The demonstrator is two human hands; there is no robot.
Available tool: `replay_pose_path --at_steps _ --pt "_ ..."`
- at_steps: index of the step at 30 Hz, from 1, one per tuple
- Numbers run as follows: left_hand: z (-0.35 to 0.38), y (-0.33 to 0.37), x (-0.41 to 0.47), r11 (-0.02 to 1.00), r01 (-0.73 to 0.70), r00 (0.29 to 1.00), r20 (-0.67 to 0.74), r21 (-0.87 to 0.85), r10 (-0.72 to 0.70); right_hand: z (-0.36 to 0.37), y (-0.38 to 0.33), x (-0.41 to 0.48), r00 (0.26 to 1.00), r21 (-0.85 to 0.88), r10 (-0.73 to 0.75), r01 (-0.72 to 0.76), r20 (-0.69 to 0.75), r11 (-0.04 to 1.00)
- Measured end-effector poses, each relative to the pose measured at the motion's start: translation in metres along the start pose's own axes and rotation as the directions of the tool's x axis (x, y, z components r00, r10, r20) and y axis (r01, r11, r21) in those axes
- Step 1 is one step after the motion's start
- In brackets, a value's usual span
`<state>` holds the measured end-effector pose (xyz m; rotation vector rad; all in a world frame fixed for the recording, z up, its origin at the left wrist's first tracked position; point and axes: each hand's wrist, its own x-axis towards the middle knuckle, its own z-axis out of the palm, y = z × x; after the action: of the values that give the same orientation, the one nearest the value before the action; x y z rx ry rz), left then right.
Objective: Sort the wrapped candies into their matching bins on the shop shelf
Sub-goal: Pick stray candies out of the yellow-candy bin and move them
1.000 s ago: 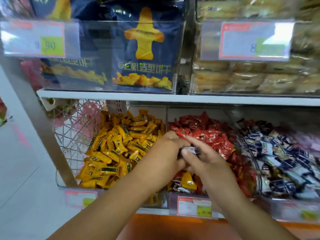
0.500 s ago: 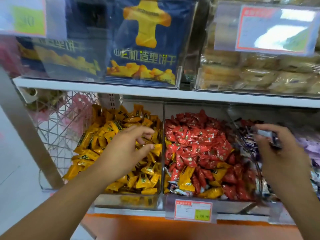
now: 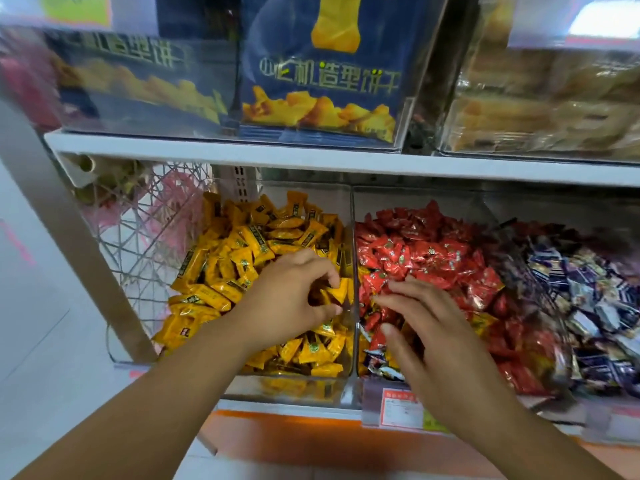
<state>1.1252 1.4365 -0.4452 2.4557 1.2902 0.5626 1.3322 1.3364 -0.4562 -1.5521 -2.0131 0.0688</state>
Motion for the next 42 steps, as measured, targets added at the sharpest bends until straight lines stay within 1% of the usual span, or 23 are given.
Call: replay_pose_path --at_steps 2,3,5,7,8,9,10,11,12,14,17,20,22,24,27,29,31,34,36,38,40,42 --pt "0.002 0.001 0.003 0.996 -0.087 0.996 -0.011 0.010 0.087 0.001 0.002 0.000 1.000 0.005 0.023 -0.023 -0.010 1.000" --pt "0.003 0.003 0.004 0.997 -0.082 0.997 0.002 -0.013 0.082 0.002 0.002 0.000 1.000 -0.002 0.017 -0.017 -0.020 1.000" --pt "0.001 0.006 0.008 0.992 0.027 0.997 0.072 -0.125 -0.018 0.004 0.002 0.000 0.999 -0.010 0.005 -0.005 -0.034 1.000" --pt "-0.001 0.009 0.015 0.983 0.107 0.989 0.114 -0.152 -0.090 0.004 0.003 0.000 0.999 -0.002 0.012 -0.013 -0.039 1.000" --pt "-0.003 0.010 0.019 0.989 0.130 0.985 0.126 -0.074 -0.120 0.004 0.002 0.000 0.999 -0.002 0.013 -0.013 -0.042 1.000" --pt "-0.006 0.010 0.025 0.986 0.143 0.979 0.136 0.086 -0.154 0.003 0.002 -0.001 0.999 -0.007 0.011 -0.012 -0.046 1.000" --pt "-0.009 0.010 0.029 0.947 0.148 0.973 0.127 0.284 -0.191 0.003 0.002 -0.001 0.999 -0.013 0.007 -0.008 -0.051 1.000" --pt "-0.010 0.009 0.034 0.884 0.139 0.967 0.132 0.447 -0.219 0.003 0.002 -0.002 0.998 -0.019 0.003 -0.004 -0.055 1.000" --pt "-0.011 0.007 0.037 0.844 0.136 0.953 0.163 0.519 -0.254 0.003 0.001 -0.003 0.998 -0.023 -0.002 0.001 -0.056 1.000" --pt "-0.009 0.004 0.041 0.854 0.151 0.930 0.222 0.499 -0.294 0.003 0.001 -0.003 0.998 -0.025 -0.011 0.009 -0.060 1.000" --pt "0.002 0.003 0.044 0.889 0.086 0.932 0.279 0.450 -0.232 0.004 0.002 -0.002 0.997 -0.028 -0.018 0.016 -0.069 0.999" --pt "0.007 0.000 0.046 0.911 0.071 0.925 0.315 0.406 -0.213 0.004 0.001 -0.001 0.997 -0.031 -0.022 0.020 -0.073 0.999" --pt "0.008 -0.001 0.048 0.900 0.066 0.917 0.330 0.432 -0.225 0.004 0.001 -0.001 0.997 -0.038 -0.024 0.021 -0.071 0.999" --pt "0.009 0.003 0.052 0.869 0.048 0.909 0.339 0.493 -0.243 0.005 0.000 -0.001 0.997 -0.048 -0.025 0.022 -0.075 0.999" --pt "0.016 0.009 0.054 0.817 0.002 0.925 0.310 0.576 -0.221 0.005 0.000 -0.002 0.996 -0.058 -0.023 0.018 -0.091 0.998" --pt "0.018 0.006 0.049 0.855 -0.007 0.949 0.272 0.519 -0.157 0.005 -0.002 -0.001 0.995 -0.062 -0.017 0.011 -0.101 0.998" --pt "0.017 0.000 0.044 0.912 -0.009 0.965 0.242 0.410 -0.099 0.004 -0.003 0.000 0.994 -0.066 -0.014 0.007 -0.107 0.998" --pt "0.011 -0.005 0.037 0.969 0.034 0.984 0.164 0.244 -0.076 0.005 -0.002 0.000 0.995 -0.057 -0.012 0.006 -0.098 0.998" --pt "0.007 -0.005 0.035 0.987 0.089 0.990 0.098 0.136 -0.102 0.004 -0.002 -0.002 0.995 -0.042 -0.003 -0.002 -0.103 0.999" --pt "0.003 -0.008 0.034 0.991 0.125 0.989 0.070 0.050 -0.128 0.004 -0.001 -0.003 0.994 -0.025 -0.007 0.005 -0.107 1.000" --pt "-0.005 -0.011 0.032 0.992 0.118 0.992 0.051 -0.033 -0.116 0.003 0.000 -0.004 0.994 0.007 -0.007 0.008 -0.110 1.000" --pt "-0.015 -0.009 0.029 0.979 0.113 0.994 0.019 -0.168 -0.112 0.002 0.002 -0.004 0.995 0.027 -0.001 0.004 -0.103 1.000"
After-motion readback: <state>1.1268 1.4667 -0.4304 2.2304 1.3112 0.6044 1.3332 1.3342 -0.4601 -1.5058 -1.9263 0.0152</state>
